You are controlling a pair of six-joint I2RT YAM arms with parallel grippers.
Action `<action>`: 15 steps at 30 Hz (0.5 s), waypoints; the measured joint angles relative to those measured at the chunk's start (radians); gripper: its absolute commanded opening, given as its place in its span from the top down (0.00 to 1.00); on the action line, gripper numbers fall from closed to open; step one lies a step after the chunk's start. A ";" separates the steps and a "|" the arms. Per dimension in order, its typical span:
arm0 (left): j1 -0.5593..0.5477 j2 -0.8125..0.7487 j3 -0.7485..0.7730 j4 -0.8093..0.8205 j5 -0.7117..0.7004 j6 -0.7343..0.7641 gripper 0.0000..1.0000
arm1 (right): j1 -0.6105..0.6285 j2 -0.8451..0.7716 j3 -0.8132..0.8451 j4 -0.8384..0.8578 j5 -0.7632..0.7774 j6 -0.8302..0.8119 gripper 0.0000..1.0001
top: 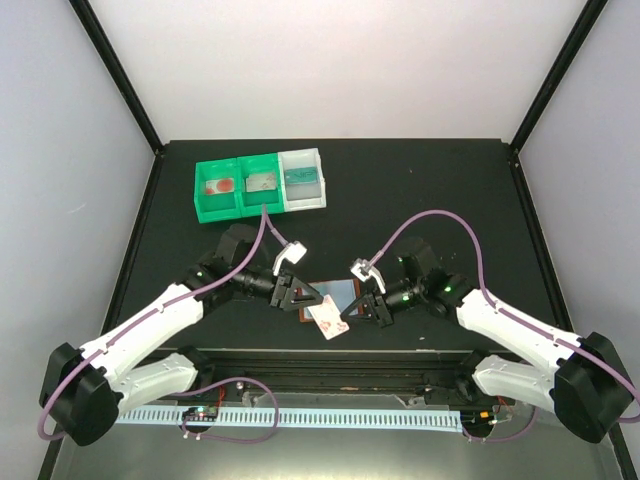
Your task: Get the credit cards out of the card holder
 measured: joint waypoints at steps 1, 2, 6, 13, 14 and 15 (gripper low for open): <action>0.000 0.000 0.000 0.003 0.011 0.004 0.53 | 0.000 0.000 0.000 0.009 -0.011 0.005 0.99; 0.000 0.001 0.000 0.006 0.022 0.009 0.54 | 0.000 0.000 0.000 0.021 -0.022 0.014 0.99; 0.000 0.016 0.000 0.007 0.057 0.022 0.62 | 0.000 0.000 -0.001 0.074 -0.055 0.046 0.99; 0.000 0.035 0.000 0.011 0.092 0.035 0.98 | 0.000 0.000 -0.001 0.108 -0.074 0.069 0.99; 0.000 0.035 0.000 0.012 0.095 0.033 0.98 | 0.000 0.000 -0.001 0.108 -0.074 0.070 0.99; 0.000 0.035 0.000 0.014 0.101 0.035 0.98 | 0.000 0.000 -0.001 0.108 -0.073 0.071 0.99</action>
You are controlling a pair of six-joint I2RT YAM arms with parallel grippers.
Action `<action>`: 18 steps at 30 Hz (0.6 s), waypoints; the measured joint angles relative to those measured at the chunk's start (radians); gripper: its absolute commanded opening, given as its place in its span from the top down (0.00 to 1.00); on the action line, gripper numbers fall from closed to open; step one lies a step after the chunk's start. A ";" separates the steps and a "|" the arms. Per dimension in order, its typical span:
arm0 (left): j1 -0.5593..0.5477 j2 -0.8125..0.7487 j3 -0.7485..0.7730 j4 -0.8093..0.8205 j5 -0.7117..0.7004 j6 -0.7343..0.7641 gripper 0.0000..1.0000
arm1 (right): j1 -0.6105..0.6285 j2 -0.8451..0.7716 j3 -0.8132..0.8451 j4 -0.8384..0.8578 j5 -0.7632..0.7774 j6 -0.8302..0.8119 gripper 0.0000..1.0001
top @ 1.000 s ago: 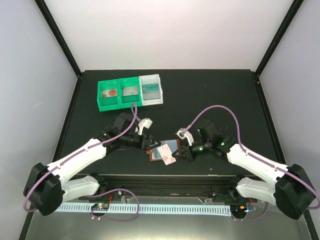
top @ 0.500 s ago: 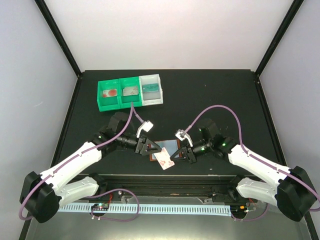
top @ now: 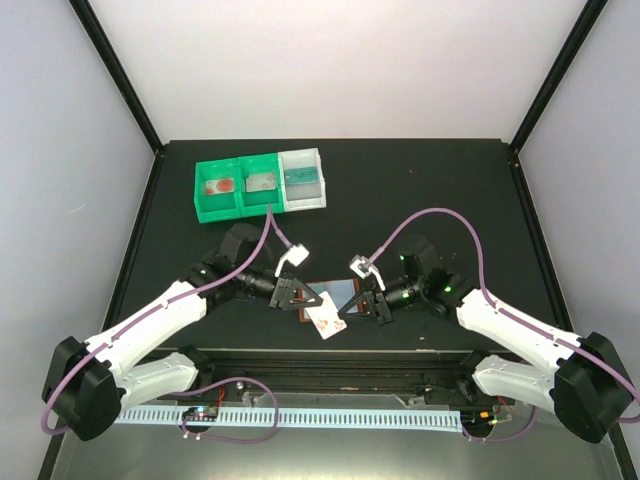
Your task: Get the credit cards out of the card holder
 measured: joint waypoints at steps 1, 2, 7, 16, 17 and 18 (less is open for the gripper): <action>0.000 0.000 0.000 0.002 0.004 -0.002 0.98 | 0.000 0.000 0.000 0.000 0.002 0.000 0.99; 0.000 0.000 0.000 0.004 0.006 -0.002 0.99 | 0.000 0.000 0.000 -0.001 0.004 0.000 0.99; 0.000 0.001 0.000 0.010 0.007 -0.008 0.98 | 0.000 0.000 0.000 -0.001 0.024 0.005 0.94; 0.013 -0.006 0.000 0.013 -0.018 -0.024 0.98 | -0.004 -0.001 0.004 -0.019 0.119 0.018 0.44; 0.014 -0.011 0.000 0.012 -0.026 -0.027 0.99 | -0.005 -0.002 0.005 -0.023 0.135 0.020 0.39; 0.017 -0.018 0.000 0.009 -0.038 -0.029 0.98 | -0.006 -0.006 0.007 -0.026 0.150 0.024 0.34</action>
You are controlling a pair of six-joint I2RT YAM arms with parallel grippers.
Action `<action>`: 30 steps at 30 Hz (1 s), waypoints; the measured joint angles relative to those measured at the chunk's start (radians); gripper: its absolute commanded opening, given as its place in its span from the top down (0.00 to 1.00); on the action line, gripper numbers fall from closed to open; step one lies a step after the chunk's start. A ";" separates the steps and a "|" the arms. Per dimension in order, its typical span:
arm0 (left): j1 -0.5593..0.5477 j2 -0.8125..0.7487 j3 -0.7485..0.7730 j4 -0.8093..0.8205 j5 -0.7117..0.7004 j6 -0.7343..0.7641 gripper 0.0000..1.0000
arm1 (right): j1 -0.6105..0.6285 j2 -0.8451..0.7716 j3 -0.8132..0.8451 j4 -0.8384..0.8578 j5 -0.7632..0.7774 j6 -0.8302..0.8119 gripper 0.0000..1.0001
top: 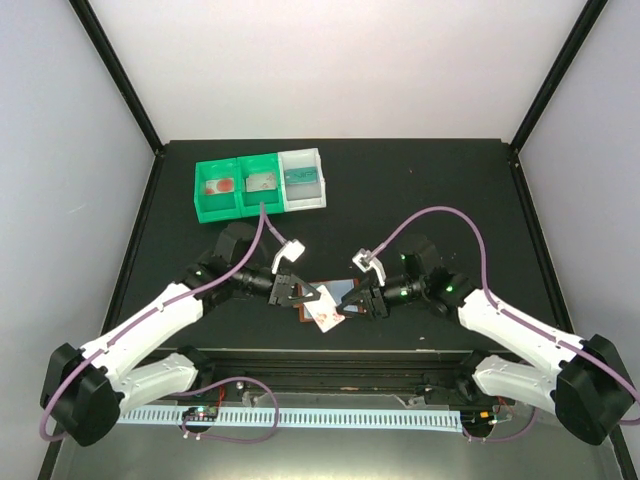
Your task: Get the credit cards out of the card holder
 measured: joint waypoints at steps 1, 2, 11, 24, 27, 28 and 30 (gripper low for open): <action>0.002 -0.010 0.000 -0.006 -0.014 -0.001 0.98 | 0.000 -0.004 0.000 -0.002 0.014 0.005 0.28; 0.005 -0.018 0.001 -0.013 -0.027 -0.001 0.99 | 0.000 -0.009 0.002 -0.004 0.029 0.006 0.21; 0.043 -0.050 0.054 -0.108 -0.207 -0.001 0.99 | 0.000 -0.089 0.003 -0.008 0.180 0.017 0.00; 0.147 -0.056 0.108 -0.199 -0.570 -0.035 0.99 | 0.000 -0.188 -0.069 0.029 0.396 0.106 0.00; 0.192 -0.043 0.108 -0.199 -0.611 -0.047 0.99 | 0.000 -0.188 -0.082 0.038 0.424 0.148 0.00; 0.207 -0.039 0.108 -0.198 -0.624 -0.050 0.99 | 0.000 -0.187 -0.083 0.038 0.433 0.158 0.00; 0.233 -0.027 0.116 -0.198 -0.650 -0.053 0.98 | 0.000 -0.187 -0.084 0.038 0.466 0.178 0.00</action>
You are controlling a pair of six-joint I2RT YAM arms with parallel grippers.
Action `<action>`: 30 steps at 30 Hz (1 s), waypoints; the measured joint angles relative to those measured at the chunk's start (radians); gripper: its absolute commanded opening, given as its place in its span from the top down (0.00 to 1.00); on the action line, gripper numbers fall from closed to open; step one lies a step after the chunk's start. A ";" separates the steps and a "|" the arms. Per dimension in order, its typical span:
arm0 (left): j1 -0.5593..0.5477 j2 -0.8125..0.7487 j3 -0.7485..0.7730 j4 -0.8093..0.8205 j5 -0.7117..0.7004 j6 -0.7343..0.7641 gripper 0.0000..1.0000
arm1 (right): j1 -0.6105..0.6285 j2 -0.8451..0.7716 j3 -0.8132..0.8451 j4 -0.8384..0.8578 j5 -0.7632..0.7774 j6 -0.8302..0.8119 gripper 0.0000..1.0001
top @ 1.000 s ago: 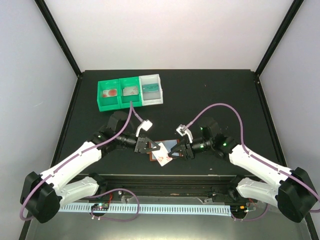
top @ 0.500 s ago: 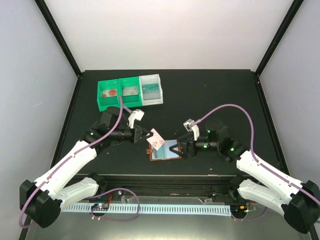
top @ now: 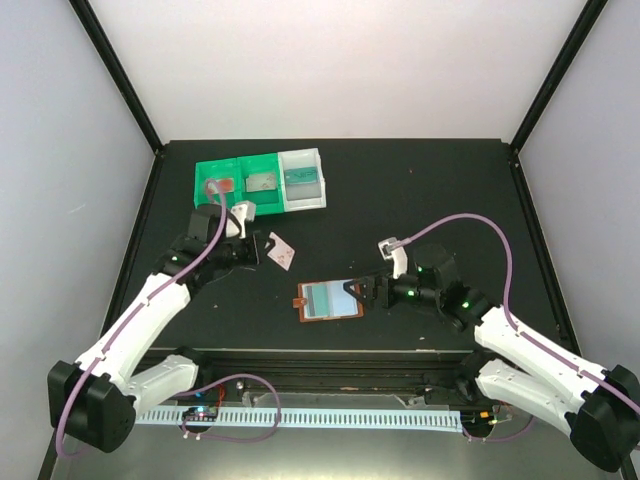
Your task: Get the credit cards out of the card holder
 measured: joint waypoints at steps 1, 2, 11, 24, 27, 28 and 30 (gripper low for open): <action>0.007 0.005 0.006 0.001 -0.010 -0.001 0.98 | 0.000 0.000 -0.001 0.000 0.014 0.008 0.00; 0.016 0.010 0.014 0.006 -0.024 -0.001 0.99 | 0.000 0.000 -0.001 0.000 0.029 0.014 0.00; 0.081 0.048 0.071 0.079 -0.166 -0.004 0.98 | 0.000 0.014 0.003 -0.064 0.221 0.041 0.00; 0.231 0.291 0.155 0.246 -0.197 -0.016 0.98 | -0.001 0.059 0.014 -0.088 0.250 0.029 0.00; 0.264 0.376 0.194 0.285 -0.193 -0.024 0.98 | -0.001 0.077 0.035 -0.093 0.239 0.027 0.00; 0.272 0.409 0.214 0.294 -0.190 -0.026 0.98 | -0.001 0.079 0.044 -0.095 0.237 0.023 0.00; 0.282 0.472 0.262 0.306 -0.182 -0.029 0.98 | -0.001 0.080 0.063 -0.099 0.233 0.011 0.00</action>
